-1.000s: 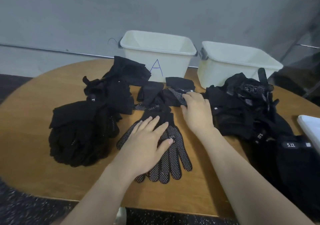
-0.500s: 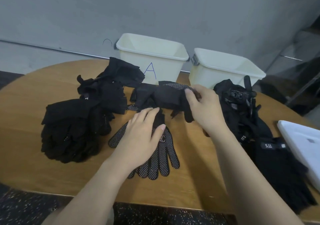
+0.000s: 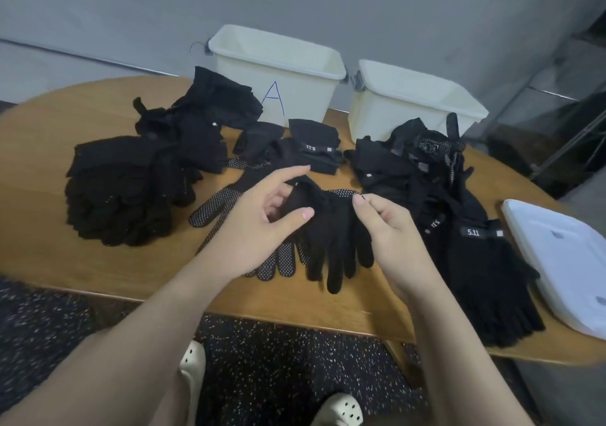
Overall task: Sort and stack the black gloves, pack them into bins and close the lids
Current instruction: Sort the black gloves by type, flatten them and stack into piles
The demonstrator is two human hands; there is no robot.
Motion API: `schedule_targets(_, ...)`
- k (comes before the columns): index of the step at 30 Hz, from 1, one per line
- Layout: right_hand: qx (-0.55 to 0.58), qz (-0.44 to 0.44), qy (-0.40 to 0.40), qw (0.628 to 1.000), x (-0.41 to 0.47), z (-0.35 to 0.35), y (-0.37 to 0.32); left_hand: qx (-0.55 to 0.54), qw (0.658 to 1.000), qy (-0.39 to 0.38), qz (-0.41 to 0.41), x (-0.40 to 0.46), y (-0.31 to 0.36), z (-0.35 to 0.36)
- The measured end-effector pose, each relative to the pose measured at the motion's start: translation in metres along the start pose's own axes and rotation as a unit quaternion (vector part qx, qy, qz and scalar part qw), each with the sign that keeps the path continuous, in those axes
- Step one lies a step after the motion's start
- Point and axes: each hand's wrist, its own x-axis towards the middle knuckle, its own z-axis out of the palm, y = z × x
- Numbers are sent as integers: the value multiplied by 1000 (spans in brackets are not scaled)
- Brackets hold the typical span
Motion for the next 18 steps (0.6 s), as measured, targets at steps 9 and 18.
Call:
schedule_targets(9,-6,20,-67,998,0,-13,8,17,1000,9,-4,12,-7,20)
schedule_targets(18,-56,-25,-90,994,3,-11,21,47,999,10,20,14,-6,35)
